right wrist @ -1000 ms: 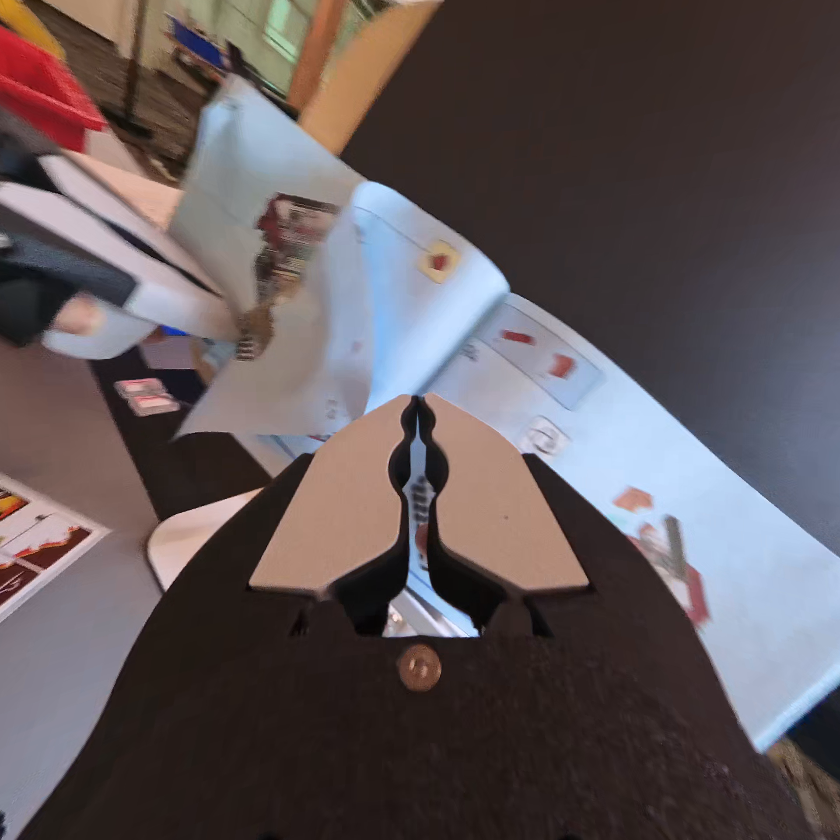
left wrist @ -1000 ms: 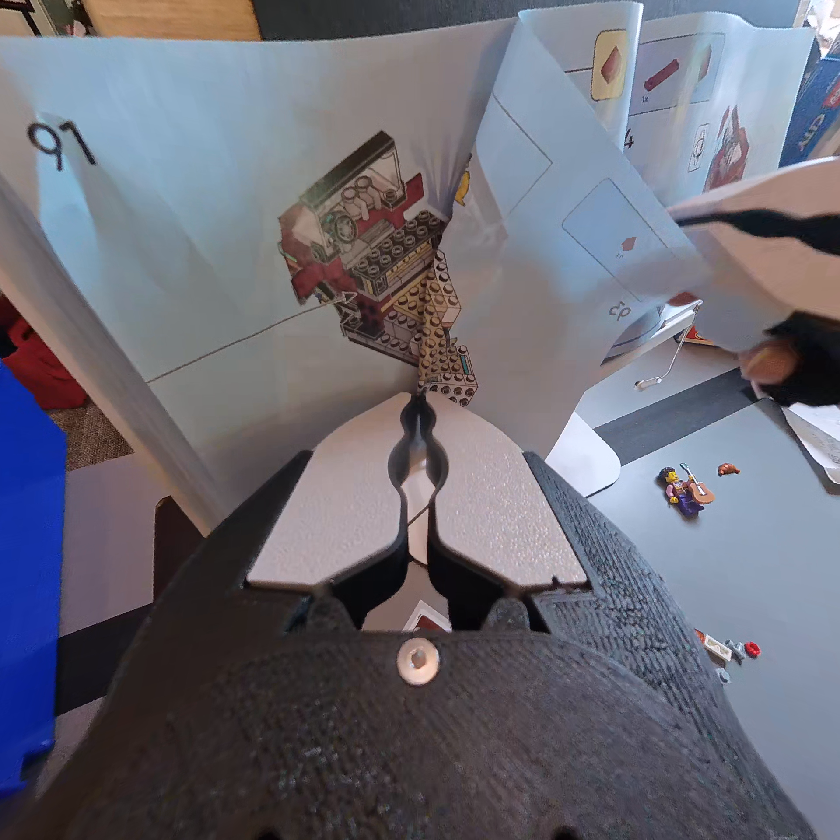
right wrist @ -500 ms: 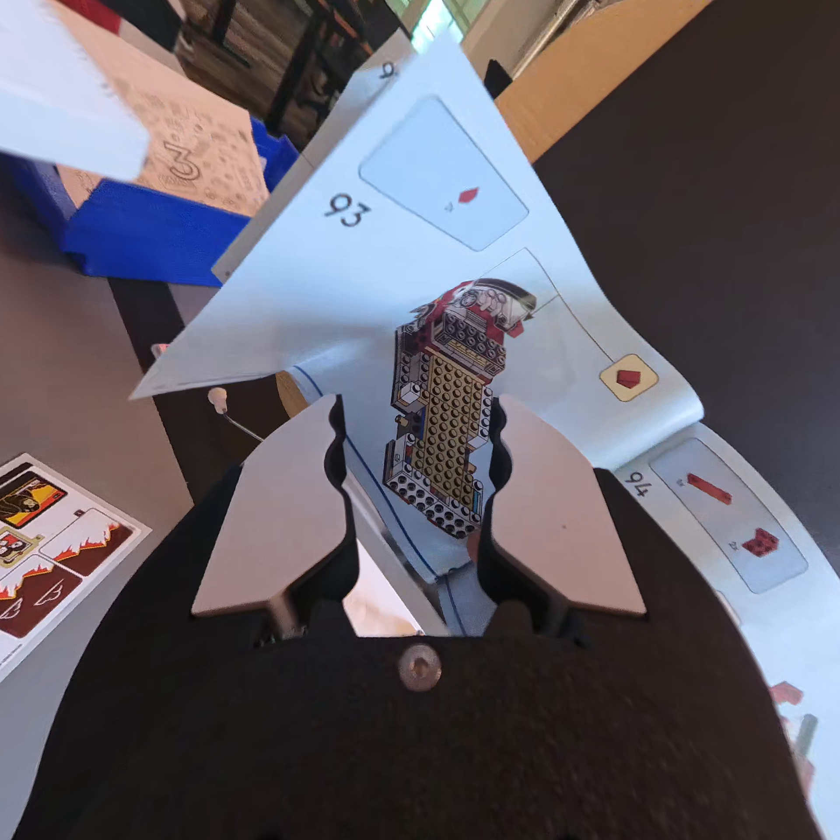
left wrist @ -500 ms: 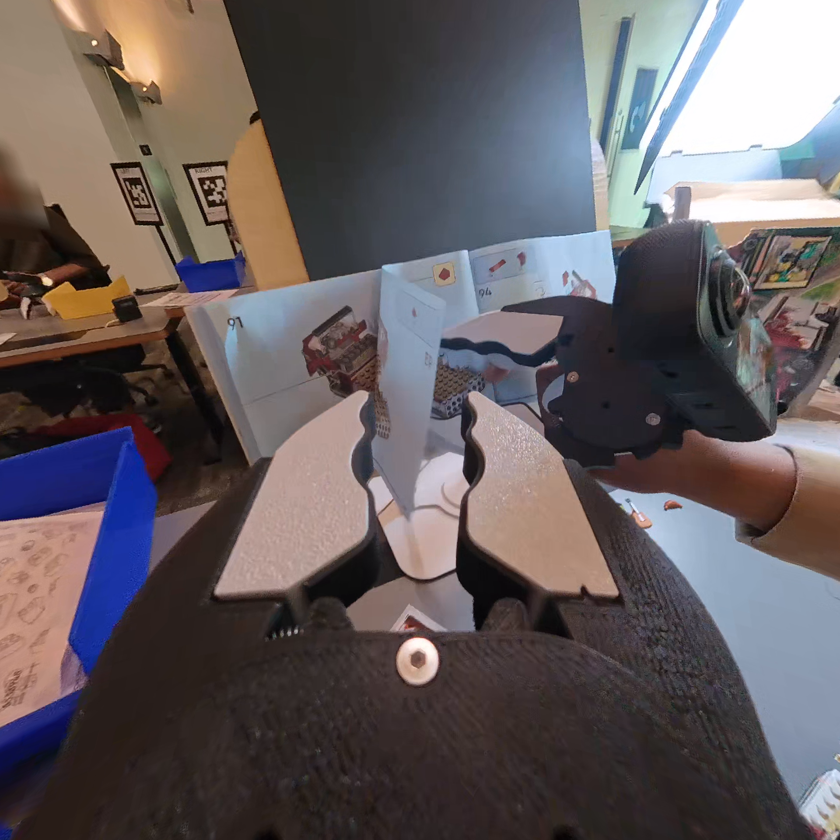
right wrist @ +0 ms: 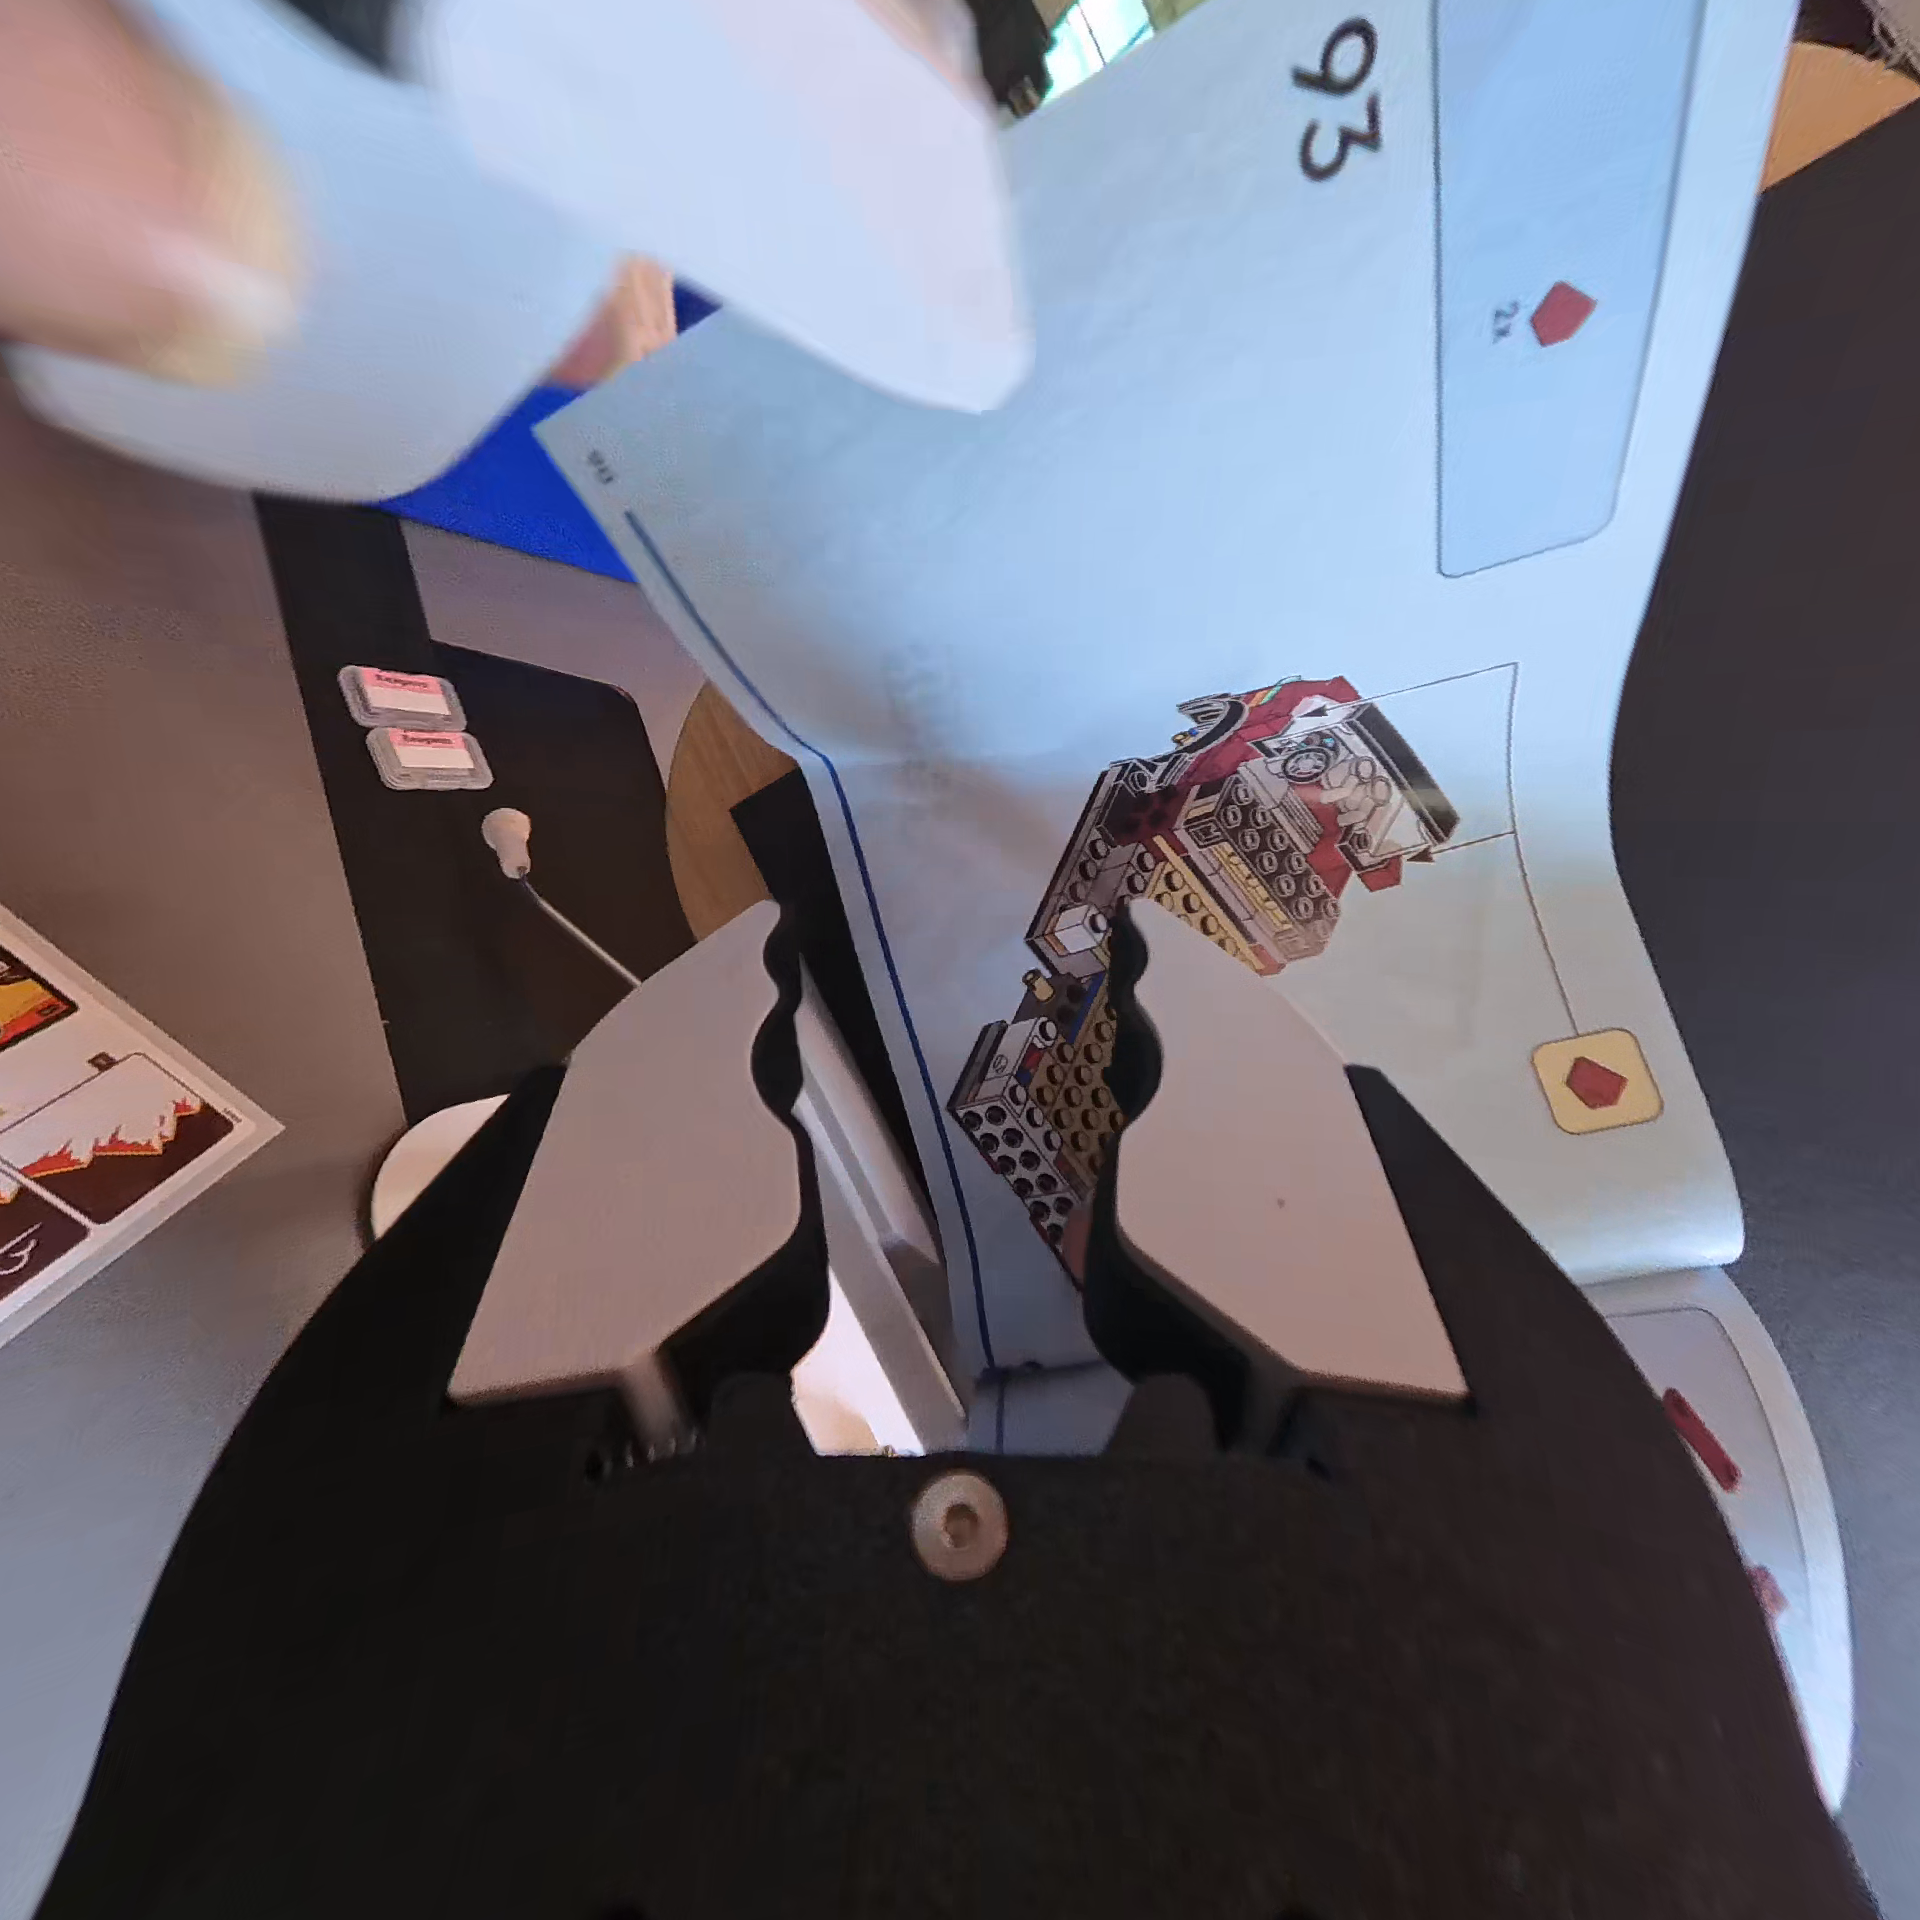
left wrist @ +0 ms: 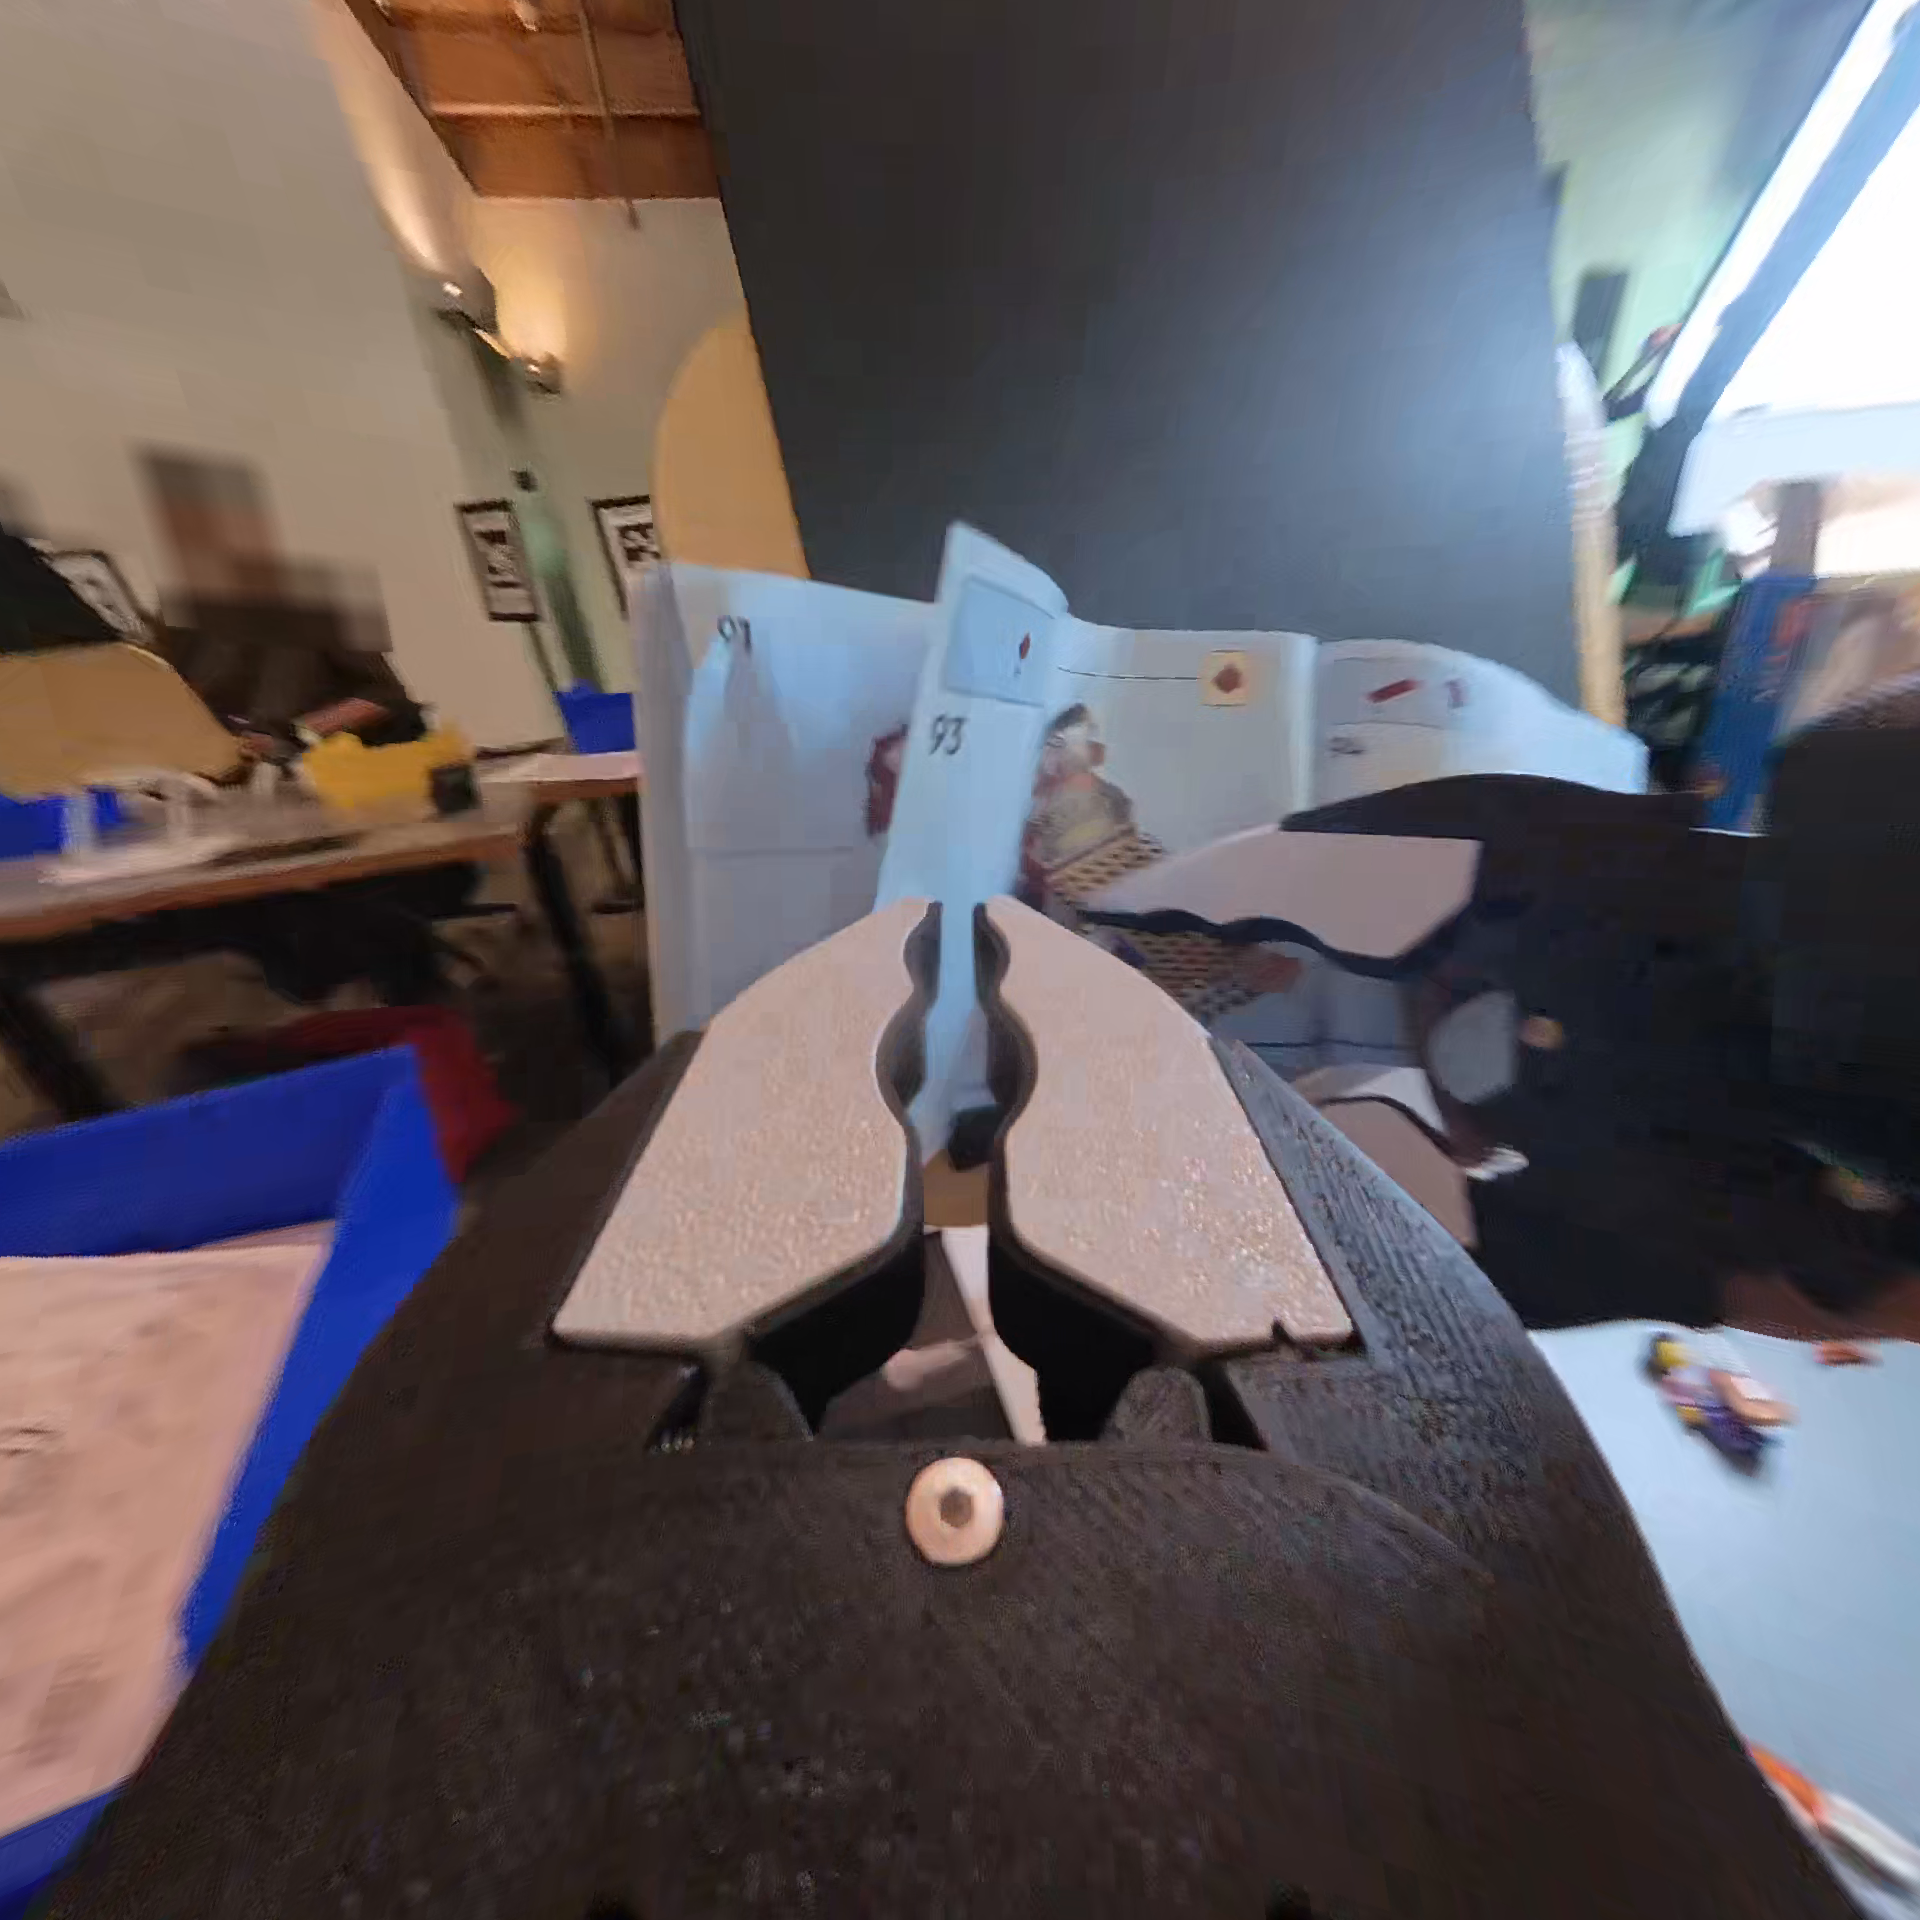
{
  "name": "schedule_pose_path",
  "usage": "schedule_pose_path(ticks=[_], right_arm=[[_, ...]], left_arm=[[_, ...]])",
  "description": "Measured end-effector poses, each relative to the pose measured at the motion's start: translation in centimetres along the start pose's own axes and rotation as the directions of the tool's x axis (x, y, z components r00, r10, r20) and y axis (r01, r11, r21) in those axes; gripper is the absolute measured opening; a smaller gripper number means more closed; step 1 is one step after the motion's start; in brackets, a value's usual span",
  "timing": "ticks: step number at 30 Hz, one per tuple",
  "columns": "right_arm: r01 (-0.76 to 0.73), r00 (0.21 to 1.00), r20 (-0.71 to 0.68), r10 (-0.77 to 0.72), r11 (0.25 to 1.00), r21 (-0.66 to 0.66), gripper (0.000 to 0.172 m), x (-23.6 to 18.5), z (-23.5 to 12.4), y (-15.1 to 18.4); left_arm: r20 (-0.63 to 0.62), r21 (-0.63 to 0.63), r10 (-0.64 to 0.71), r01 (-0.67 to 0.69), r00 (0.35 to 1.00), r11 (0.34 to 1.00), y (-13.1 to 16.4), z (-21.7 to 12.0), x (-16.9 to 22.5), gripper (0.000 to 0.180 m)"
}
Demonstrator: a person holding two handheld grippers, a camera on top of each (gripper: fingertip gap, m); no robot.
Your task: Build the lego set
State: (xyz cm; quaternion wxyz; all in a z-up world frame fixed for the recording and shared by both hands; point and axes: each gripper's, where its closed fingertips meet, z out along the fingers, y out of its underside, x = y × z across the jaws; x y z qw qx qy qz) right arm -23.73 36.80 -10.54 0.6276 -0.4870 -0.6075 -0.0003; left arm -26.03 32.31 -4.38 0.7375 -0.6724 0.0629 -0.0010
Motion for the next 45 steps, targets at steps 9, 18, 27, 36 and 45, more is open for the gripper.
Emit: schedule_pose_path(ticks=[9,18,27,36,45], right_arm=[[0.030,0.998,0.049,-0.030,1.000,0.003,0.057,-0.9,0.0,0.3],[-0.064,0.997,0.052,0.060,0.996,0.061,0.049,-0.6,-3.0,2.1],[-0.291,0.940,-0.196,0.281,0.956,-0.028,0.025,6.6,-8.9,11.1],[-0.049,0.941,-0.337,-0.031,0.972,-0.228,0.047,11.4,-9.5,12.6],[-0.052,0.900,-0.433,-0.055,0.971,-0.232,0.035,12.7,-9.4,12.0]], left_arm=[[0.105,-0.286,0.211,-0.174,0.972,0.942,2.3,6.0,-4.8,0.079],[0.028,-0.319,0.000,0.009,1.000,0.948,4.5,5.8,-5.4,0.056],[0.053,-0.292,-0.021,0.036,0.998,0.956,5.5,5.3,-6.0,0.036],[0.054,-0.296,-0.018,0.033,0.998,0.955,6.0,5.1,-5.6,0.041],[0.024,-0.304,-0.063,0.068,0.998,0.950,7.0,4.9,-5.0,0.045]])
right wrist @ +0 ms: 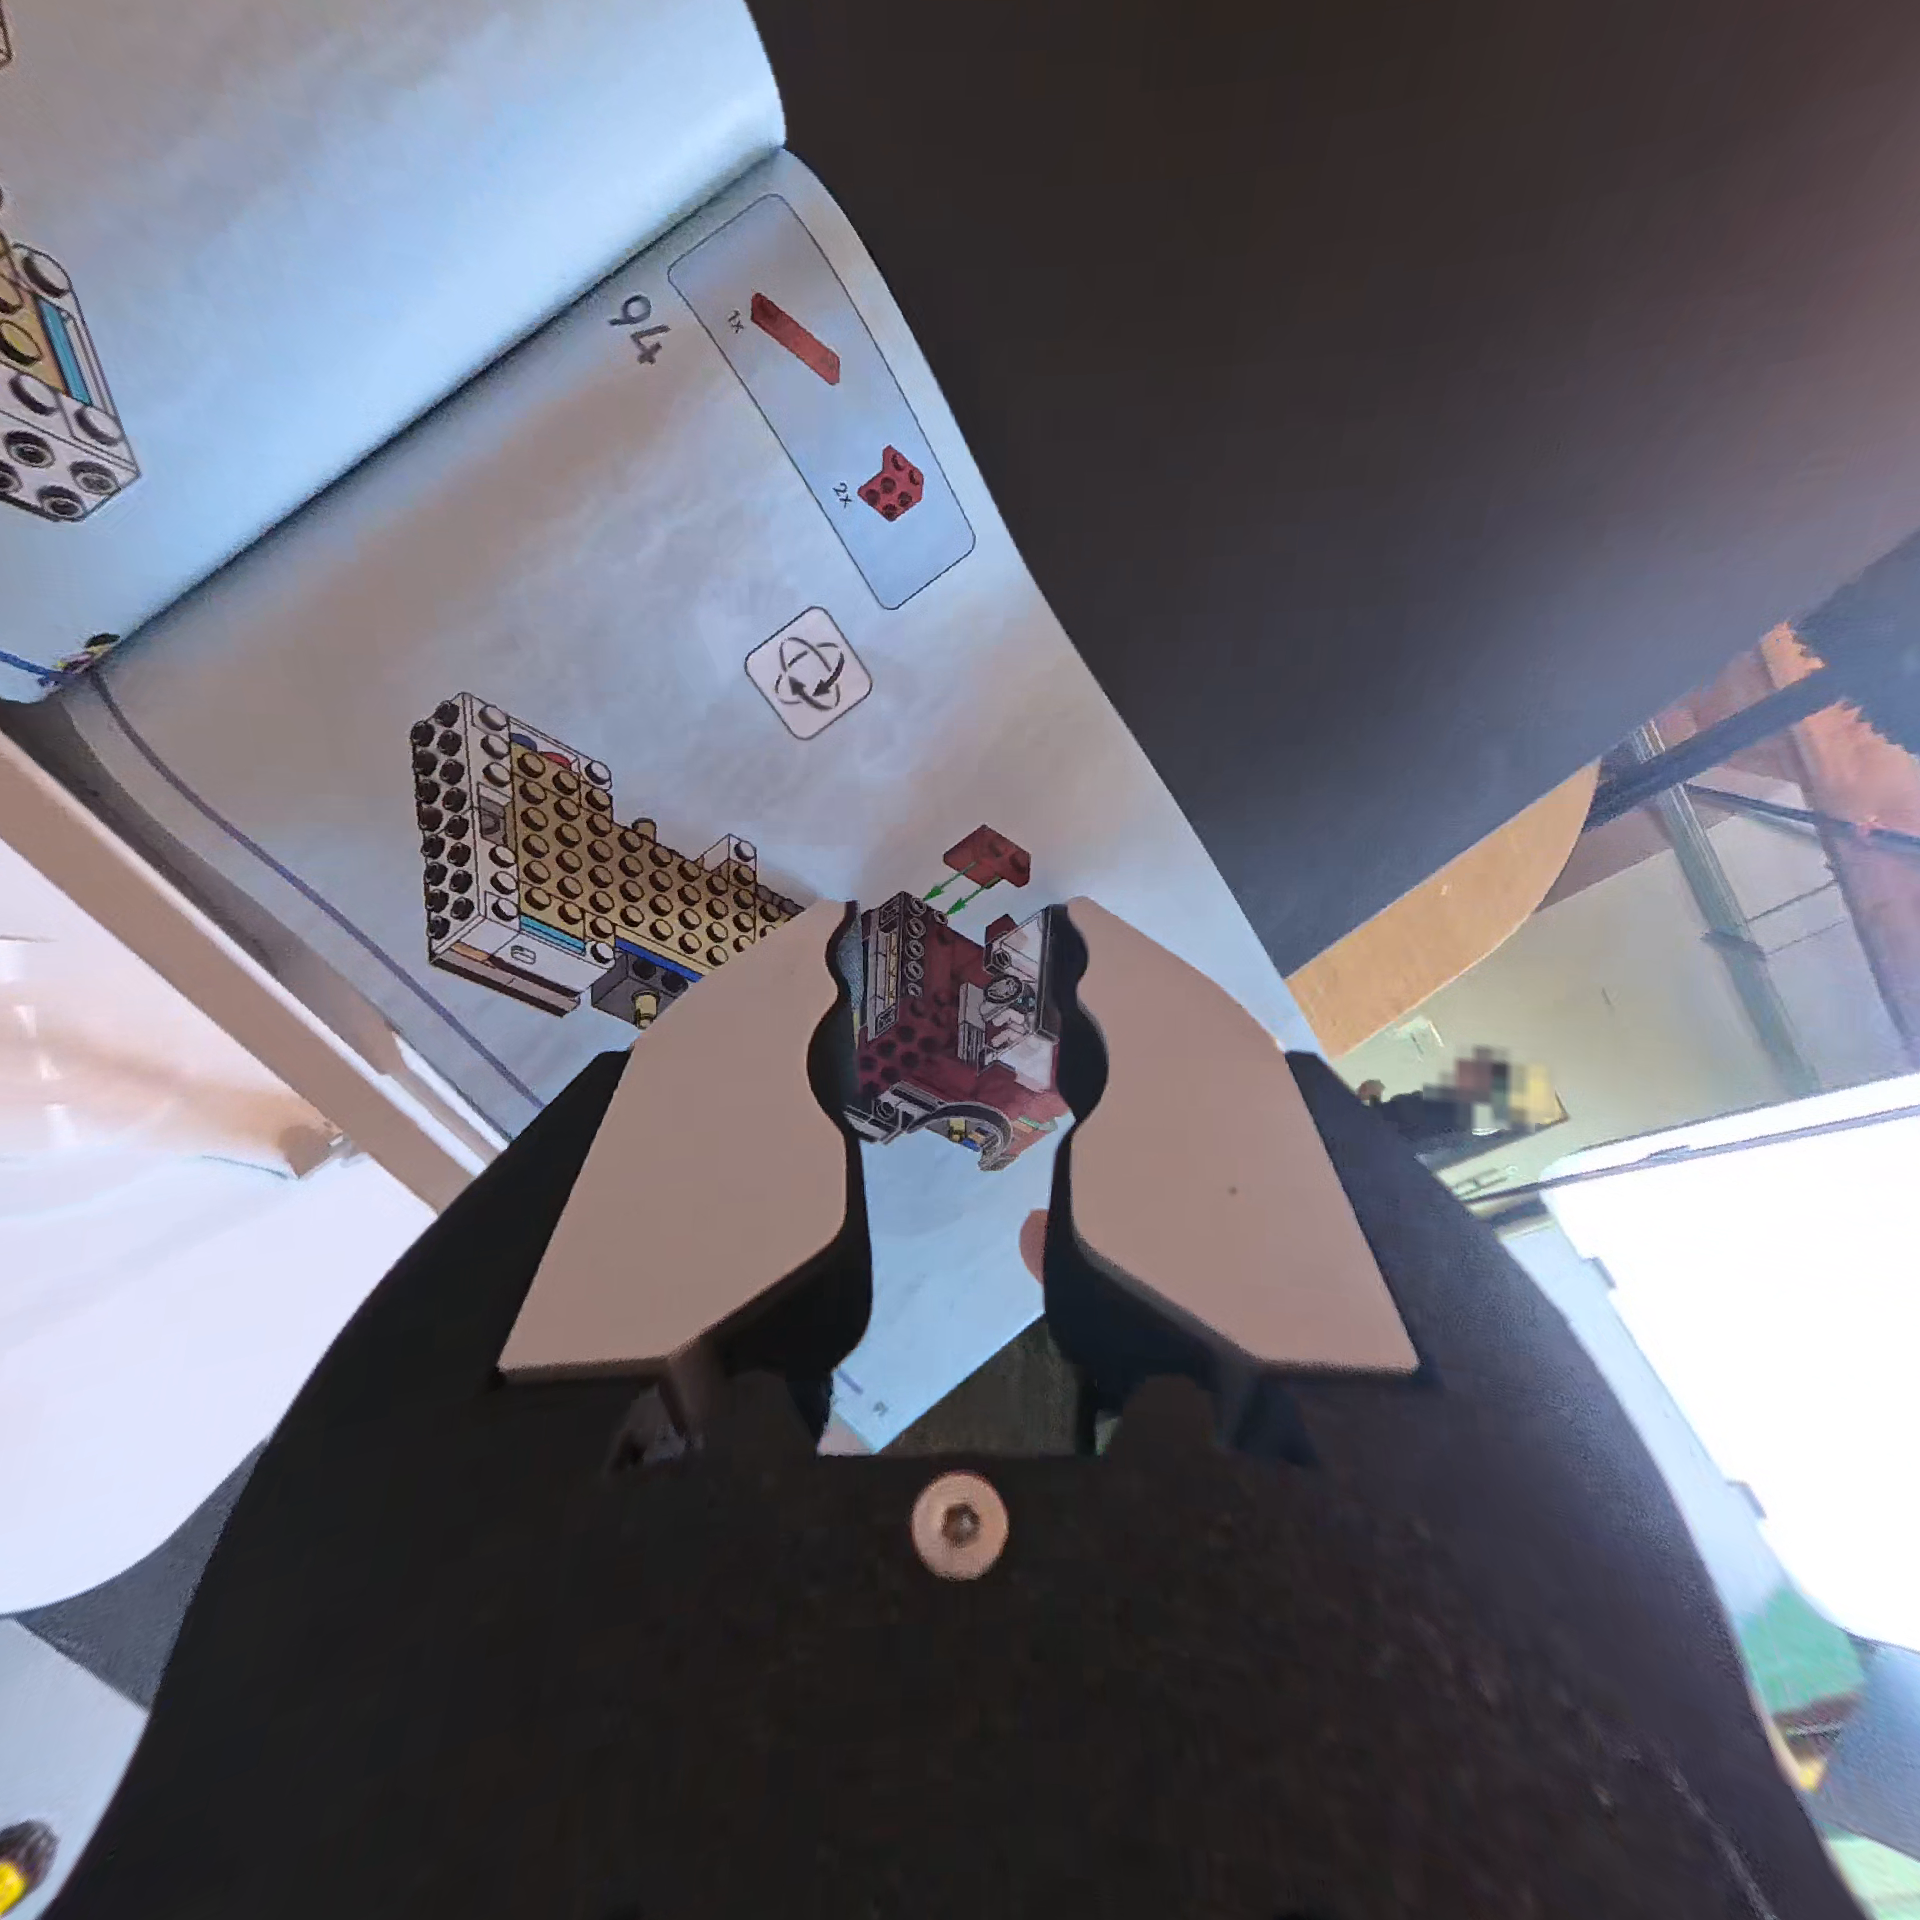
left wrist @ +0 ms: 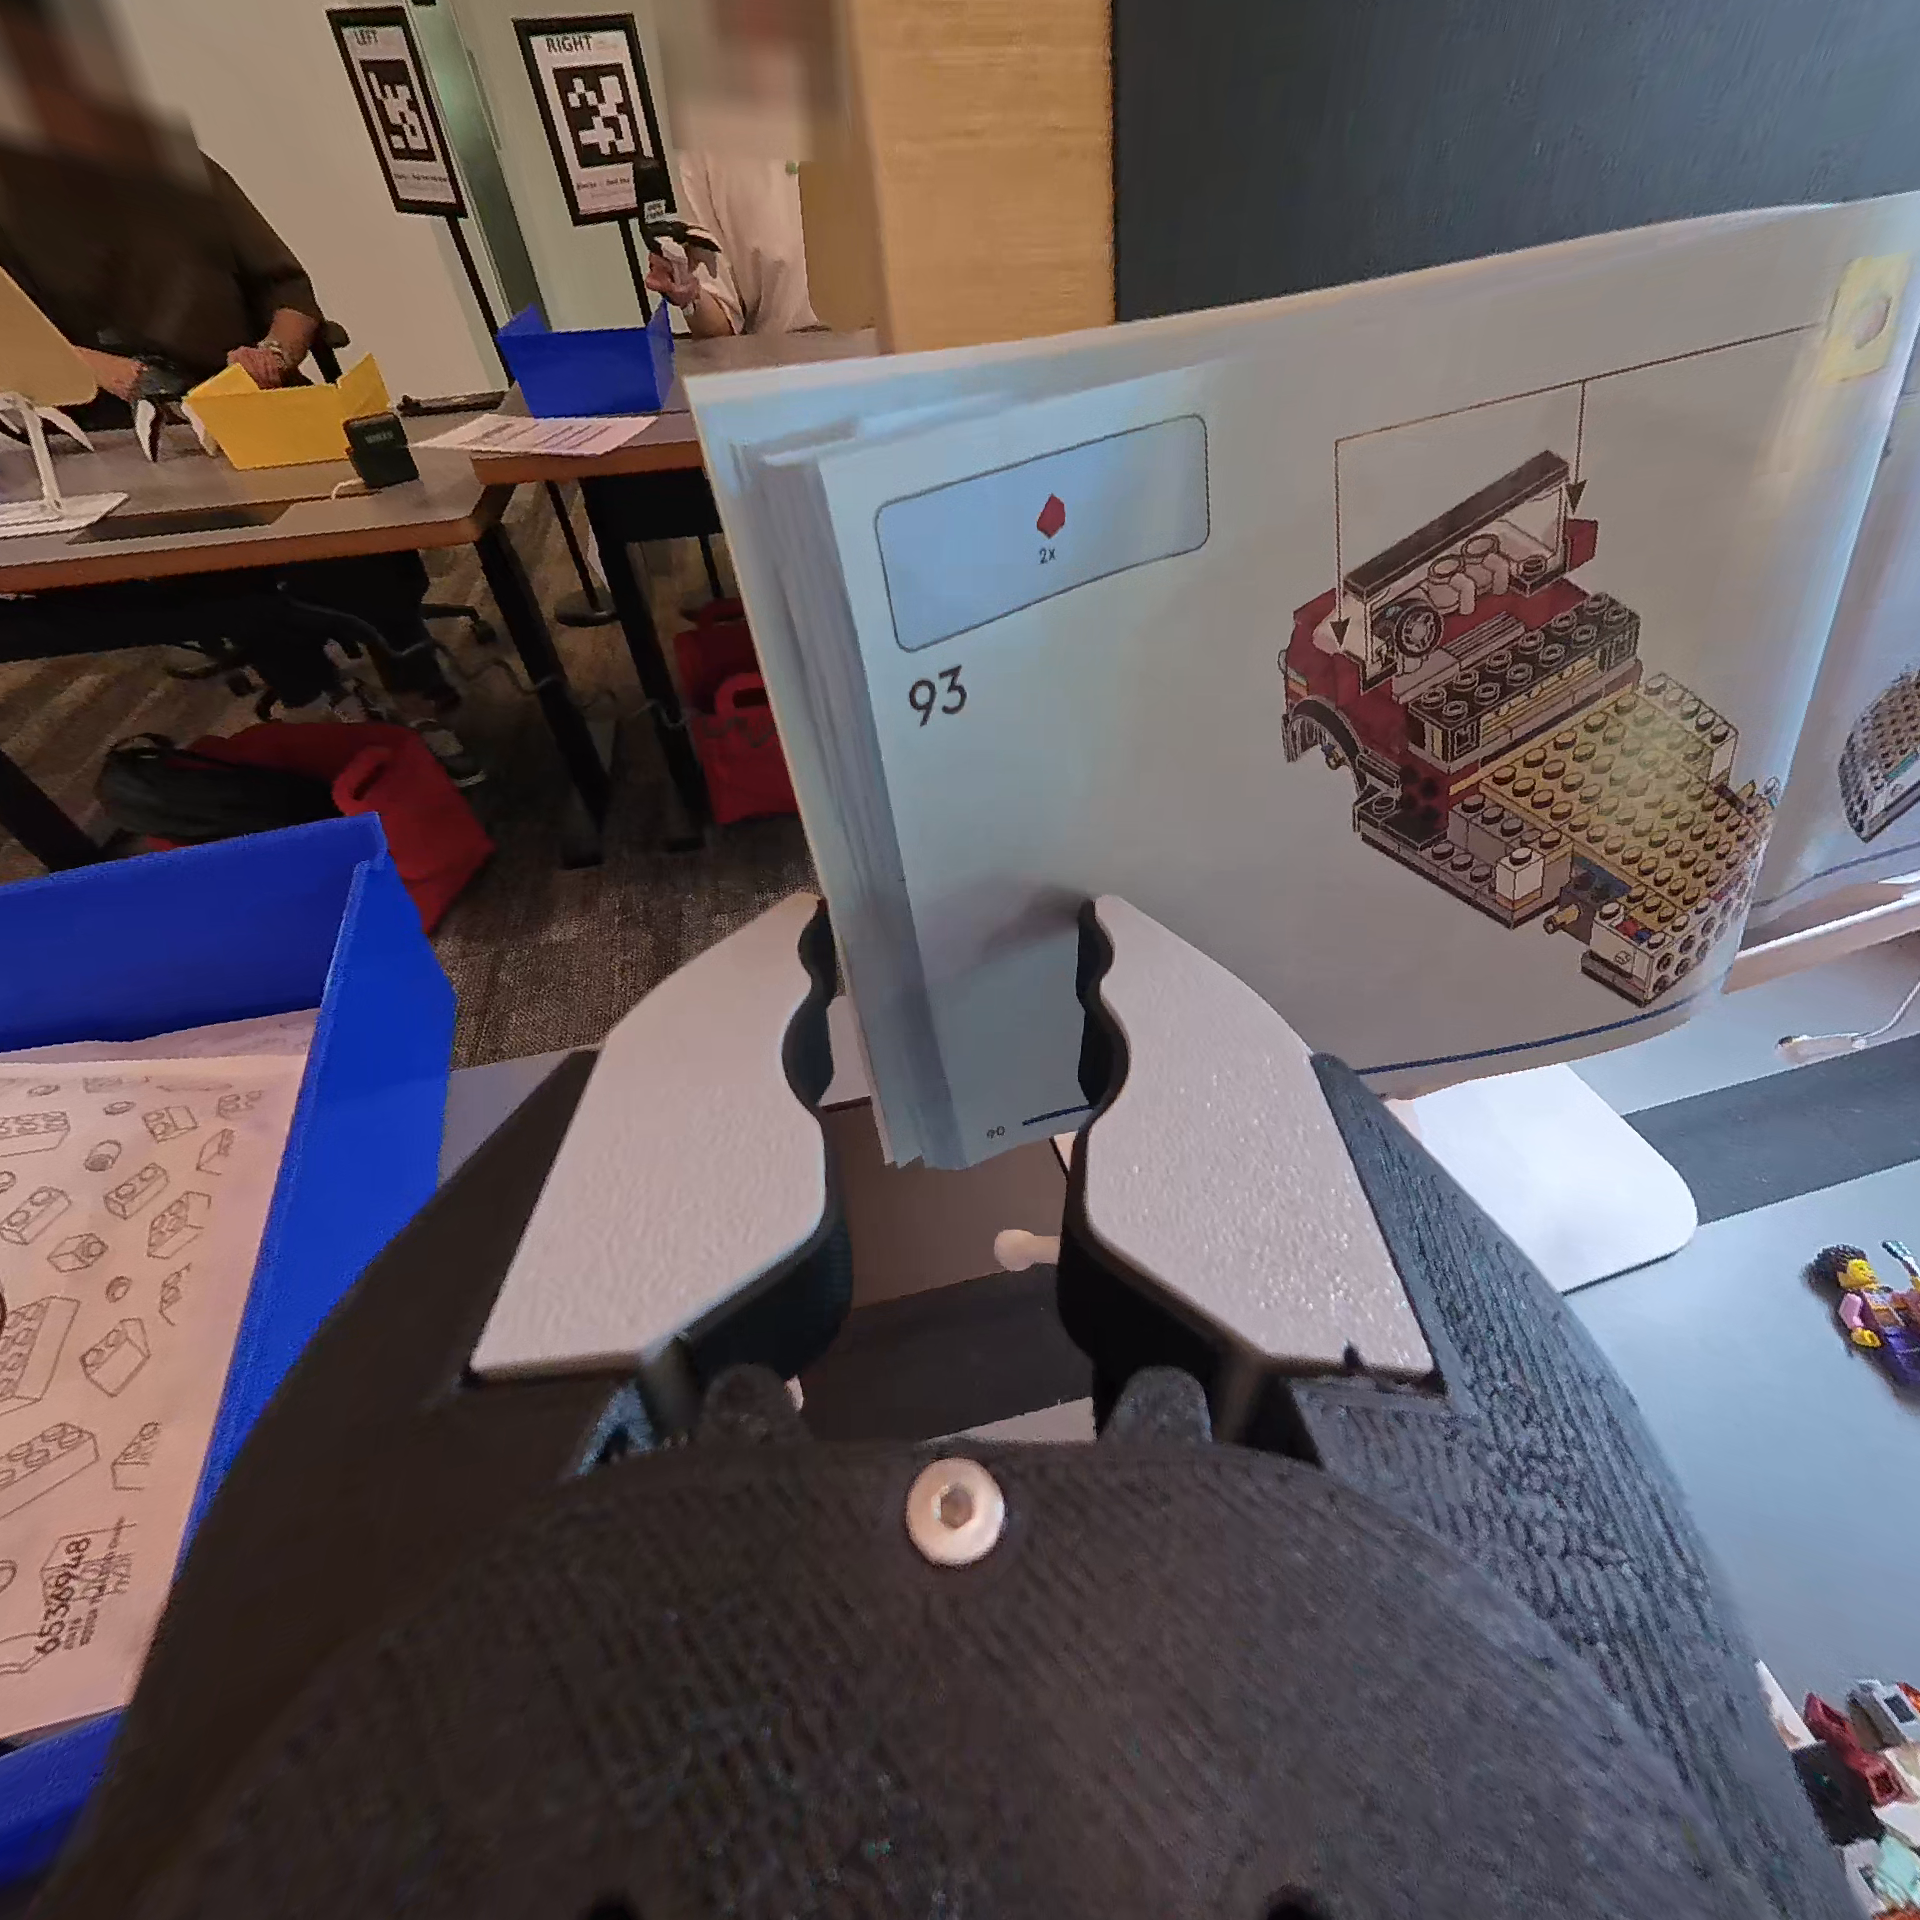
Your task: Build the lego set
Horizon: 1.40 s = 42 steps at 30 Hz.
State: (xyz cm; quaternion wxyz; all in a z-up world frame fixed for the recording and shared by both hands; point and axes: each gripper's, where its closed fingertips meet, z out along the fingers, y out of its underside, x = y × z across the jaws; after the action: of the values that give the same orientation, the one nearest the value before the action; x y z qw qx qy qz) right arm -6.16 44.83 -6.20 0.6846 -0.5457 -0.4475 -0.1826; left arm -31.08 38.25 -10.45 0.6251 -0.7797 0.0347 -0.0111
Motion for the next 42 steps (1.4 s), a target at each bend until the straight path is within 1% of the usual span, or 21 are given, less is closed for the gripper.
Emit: schedule_pose_path(ticks=[3,5,8,12,15,17,19,21,23,25,26,27,29,30,32,33,34,36,38,40,42], right_arm=[[-0.139,0.989,0.043,0.139,0.990,-0.009,0.043,-0.3,-0.7,1.3],[-0.262,0.963,0.065,0.263,0.965,-0.027,0.047,0.0,-1.2,2.8],[-0.391,0.913,0.081,0.399,0.915,-0.094,0.060,0.2,-1.6,5.6],[-0.506,0.839,0.127,0.530,0.844,-0.176,0.080,-0.3,-1.4,8.0],[-0.578,0.773,0.163,0.613,0.786,-0.218,0.086,-0.3,-1.1,8.5],[-0.611,0.742,0.167,0.649,0.758,-0.230,0.085,-0.5,-1.2,8.7],[-0.604,0.757,0.137,0.638,0.765,-0.226,0.082,-0.6,-1.6,9.0],[-0.572,0.800,0.078,0.594,0.796,-0.197,0.080,-0.3,-2.3,9.1],[-0.508,0.858,0.016,0.513,0.855,-0.107,0.073,0.7,-3.3,7.6],[-0.448,0.894,-0.005,0.448,0.894,-0.032,0.067,0.8,-4.3,5.1],[-0.421,0.907,0.011,0.421,0.907,0.010,0.062,0.5,-4.7,3.3],[-0.399,0.916,0.061,0.395,0.916,0.054,0.052,-0.3,-5.2,1.3],[-0.366,0.912,0.251,0.325,0.920,0.137,0.026,-3.6,-5.8,-3.1],[-0.352,0.901,0.321,0.291,0.923,0.153,0.017,-5.2,-5.9,-4.8],[-0.296,0.885,0.414,0.212,0.944,0.149,0.015,-7.9,-5.2,-7.1],[-0.269,0.888,0.418,0.192,0.954,0.135,0.017,-8.5,-4.3,-7.8],[-0.243,0.899,0.400,0.180,0.963,0.113,0.017,-8.8,-3.2,-8.1],[-0.182,0.924,0.343,0.167,0.983,0.011,0.021,-8.9,-0.9,-7.4],[-0.175,0.925,0.338,0.175,0.984,-0.032,0.022,-9.2,-0.1,-7.5],[-0.160,0.929,0.330,0.168,0.986,-0.051,0.021,-9.4,-0.1,-7.7],[-0.148,0.936,0.318,0.154,0.988,-0.046,0.022,-9.4,-0.1,-7.6]], left_arm=[[-0.001,-0.006,0.014,-0.014,1.000,1.000,0.3,0.0,0.1,0.045],[-0.004,-0.010,0.015,-0.015,1.000,1.000,0.4,-0.1,0.1,0.045],[-0.013,-0.013,0.004,-0.004,1.000,1.000,0.6,0.0,0.1,0.045],[-0.017,-0.014,0.008,-0.008,1.000,1.000,0.5,0.0,0.1,0.045],[-0.012,0.016,0.038,-0.037,0.999,0.999,-0.3,0.1,0.0,0.044],[-0.002,0.032,0.078,-0.078,0.997,0.996,-1.1,0.1,0.0,0.043],[0.007,0.040,0.119,-0.119,0.993,0.992,-1.8,0.2,0.0,0.043],[0.010,0.038,0.136,-0.137,0.991,0.990,-2.0,0.1,0.1,0.043],[0.014,0.030,0.119,-0.120,0.993,0.992,-1.7,0.1,0.0,0.043],[0.018,0.031,0.117,-0.117,0.993,0.993,-1.5,0.0,-0.1,0.043],[0.020,0.036,0.120,-0.121,0.993,0.992,-1.5,0.0,-0.1,0.043],[0.022,0.039,0.122,-0.122,0.992,0.992,-1.4,0.0,-0.1,0.043],[0.026,0.037,0.119,-0.120,0.992,0.992,-1.4,0.0,-0.1,0.043],[0.030,0.034,0.121,-0.122,0.992,0.992,-1.4,0.0,0.0,0.043],[0.040,0.030,0.129,-0.130,0.991,0.991,-1.5,0.0,0.0,0.043],[0.044,0.028,0.131,-0.132,0.990,0.991,-1.5,0.0,0.0,0.043],[0.047,0.027,0.132,-0.133,0.990,0.991,-1.5,0.0,0.0,0.043],[0.047,0.022,0.133,-0.134,0.990,0.991,-1.5,-0.1,0.0,0.043],[0.088,0.012,0.122,-0.124,0.989,0.992,-1.4,-0.8,-0.6,0.041],[0.087,0.056,0.040,-0.045,0.995,0.997,-1.6,-2.5,-0.2,0.042],[0.020,0.113,-0.102,0.099,0.995,0.989,-1.2,-4.2,1.4,0.042]])
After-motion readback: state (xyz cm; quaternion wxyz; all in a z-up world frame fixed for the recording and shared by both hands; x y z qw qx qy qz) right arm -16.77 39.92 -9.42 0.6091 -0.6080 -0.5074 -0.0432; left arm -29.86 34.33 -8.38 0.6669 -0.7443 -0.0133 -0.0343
